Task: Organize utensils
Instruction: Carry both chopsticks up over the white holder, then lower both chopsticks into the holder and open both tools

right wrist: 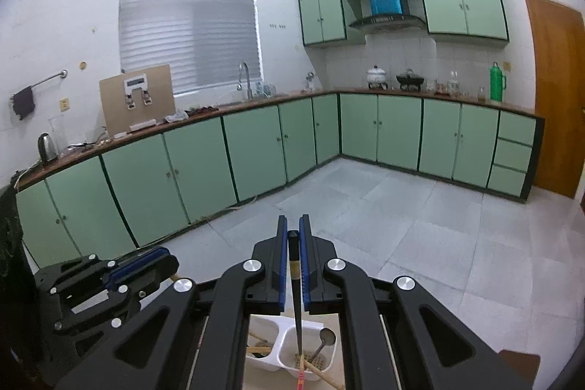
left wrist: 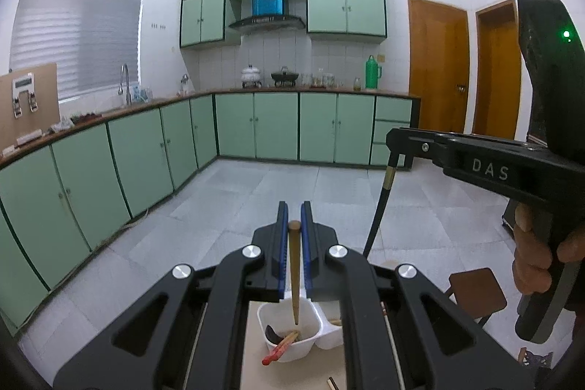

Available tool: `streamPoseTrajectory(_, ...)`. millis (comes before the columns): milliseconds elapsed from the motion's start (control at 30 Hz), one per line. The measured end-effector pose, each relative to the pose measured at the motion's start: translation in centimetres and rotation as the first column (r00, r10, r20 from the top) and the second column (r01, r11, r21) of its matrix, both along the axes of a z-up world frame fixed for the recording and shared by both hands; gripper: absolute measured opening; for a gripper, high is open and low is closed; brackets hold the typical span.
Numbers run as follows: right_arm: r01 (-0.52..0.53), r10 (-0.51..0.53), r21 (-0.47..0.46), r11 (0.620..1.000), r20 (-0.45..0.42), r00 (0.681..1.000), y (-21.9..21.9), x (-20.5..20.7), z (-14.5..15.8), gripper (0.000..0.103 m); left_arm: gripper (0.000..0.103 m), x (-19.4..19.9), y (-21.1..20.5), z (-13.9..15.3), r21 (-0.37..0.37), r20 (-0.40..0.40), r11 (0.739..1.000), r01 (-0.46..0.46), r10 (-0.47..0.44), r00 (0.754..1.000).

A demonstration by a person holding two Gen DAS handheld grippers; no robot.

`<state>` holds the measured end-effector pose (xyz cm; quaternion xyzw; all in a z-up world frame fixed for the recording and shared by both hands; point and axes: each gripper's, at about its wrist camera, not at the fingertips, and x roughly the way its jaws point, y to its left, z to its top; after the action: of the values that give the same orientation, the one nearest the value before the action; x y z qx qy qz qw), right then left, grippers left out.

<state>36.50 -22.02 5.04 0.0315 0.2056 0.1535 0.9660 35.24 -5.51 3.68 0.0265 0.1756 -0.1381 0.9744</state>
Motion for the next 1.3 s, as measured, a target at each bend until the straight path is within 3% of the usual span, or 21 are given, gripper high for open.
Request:
streamPoseTrajectory(300, 0.016, -0.017, -0.012, 1.000, -0.104, 0.994, -0.1, 1.9, -6.0, 0.006, 0.006, 3.4, 0.7, -4.7, 0.017, -0.104, 1.000, -0.010, 0.012, 0.995)
streamPoseTrajectory(633, 0.020, -0.020, 0.002, 1.000, -0.160, 0.987, -1.2, 1.5, -8.2, 0.010, 0.008, 3.8, 1.6, -6.1, 0.025, -0.144, 1.000, -0.014, 0.018, 0.989)
streamPoseTrajectory(767, 0.041, -0.039, 0.015, 0.999, -0.136, 0.990, -2.3, 0.0, -7.5, 0.028, 0.010, 2.2, 2.4, -5.2, 0.018, -0.115, 1.000, -0.015, 0.017, 0.993)
streamPoseTrajectory(833, 0.055, -0.051, 0.029, 0.998, -0.120, 0.991, -3.1, -1.3, -7.1, 0.034, 0.022, 1.5, 2.6, -4.8, 0.009, -0.104, 1.000, -0.017, 0.018, 0.994)
streamPoseTrajectory(933, 0.072, -0.067, 0.051, 0.996, -0.095, 0.993, -4.3, -3.6, -6.8, 0.045, 0.028, -0.6, 3.1, -4.4, -0.006, -0.083, 1.000, -0.020, 0.020, 0.996)
streamPoseTrajectory(1000, 0.087, -0.082, 0.060, 0.994, -0.078, 0.994, -4.8, -5.3, -6.7, 0.060, 0.034, -2.3, 3.4, -4.2, -0.006, -0.068, 1.000, -0.025, 0.025, 0.997)
streamPoseTrajectory(1067, 0.102, -0.098, 0.070, 0.992, -0.063, 0.993, -5.3, -7.5, -7.0, 0.066, 0.040, -3.7, 3.6, -4.3, -0.007, -0.061, 1.000, -0.030, 0.030, 0.998)
streamPoseTrajectory(1300, 0.128, -0.123, 0.064, 0.990, -0.079, 0.989, -5.6, -13.9, -10.2, 0.087, 0.062, -9.9, 4.7, -7.4, -0.040, -0.112, 0.997, -0.059, 0.054, 0.992)
